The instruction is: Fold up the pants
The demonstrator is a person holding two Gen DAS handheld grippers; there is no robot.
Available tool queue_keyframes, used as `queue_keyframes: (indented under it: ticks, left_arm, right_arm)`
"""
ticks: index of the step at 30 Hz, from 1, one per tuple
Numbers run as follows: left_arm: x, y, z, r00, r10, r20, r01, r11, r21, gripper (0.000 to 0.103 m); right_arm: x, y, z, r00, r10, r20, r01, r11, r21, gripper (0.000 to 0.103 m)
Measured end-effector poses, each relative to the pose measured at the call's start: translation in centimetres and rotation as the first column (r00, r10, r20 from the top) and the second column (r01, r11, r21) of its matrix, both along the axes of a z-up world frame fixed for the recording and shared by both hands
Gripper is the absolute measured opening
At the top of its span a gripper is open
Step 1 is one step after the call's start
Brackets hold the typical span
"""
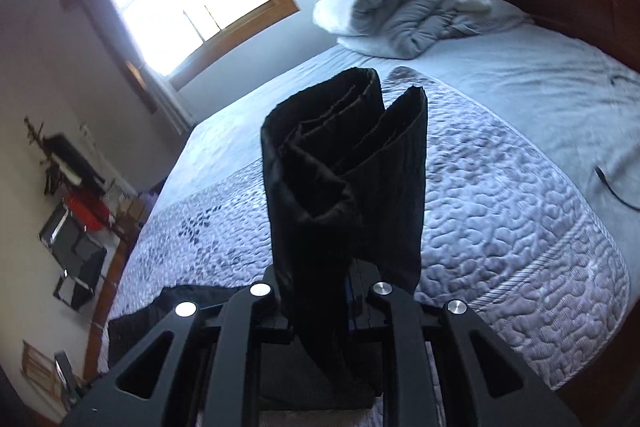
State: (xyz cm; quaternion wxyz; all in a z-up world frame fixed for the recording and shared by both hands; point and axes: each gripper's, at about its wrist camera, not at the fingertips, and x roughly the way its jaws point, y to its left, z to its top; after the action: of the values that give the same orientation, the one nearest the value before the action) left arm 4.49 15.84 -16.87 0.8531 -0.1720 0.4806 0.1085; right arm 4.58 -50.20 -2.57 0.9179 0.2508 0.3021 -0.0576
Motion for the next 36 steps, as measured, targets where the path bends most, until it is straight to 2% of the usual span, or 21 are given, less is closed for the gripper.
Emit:
queue_keyframes:
  ticks: [2,7,14,20,31,36]
  left_arm:
    - [0.1,0.2,-0.2,1.0,0.001,-0.003,-0.001,1.0,-0.01,0.1]
    - [0.1,0.4,-0.1,1.0,0.002,-0.003,-0.002,1.0,0.0,0.1]
    - [0.1,1.1,0.0,1.0,0.019,0.001,-0.019,1.0,-0.008,0.1]
    - [-0.2,1.2,-0.3,1.0,0.019,-0.005,-0.019,1.0,-0.013,0.1]
    - [-1.2,2.3,-0.9,0.999,0.049,-0.013,-0.049,0.997,-0.063,0.1]
    - [-1.7,3.0,-1.2,0.998,0.059,-0.02,-0.06,0.995,-0.075,0.1]
  right_arm:
    - [0.6,1.7,0.3,0.999,0.038,0.0,-0.038,0.999,-0.032,0.017]
    - [1.4,4.1,0.4,0.996,0.091,0.008,-0.091,0.995,-0.032,0.017]
    - [2.8,8.2,0.1,0.983,0.184,-0.023,-0.185,0.98,-0.079,0.017]
    - [3.9,11.3,-0.4,0.97,0.239,-0.053,-0.242,0.966,-0.085,0.017]
    - [6.2,18.1,-3.9,0.928,0.323,-0.186,-0.35,0.926,-0.14,0.017]
    - [7.1,21.7,-5.9,0.899,0.355,-0.258,-0.407,0.893,-0.192,0.017]
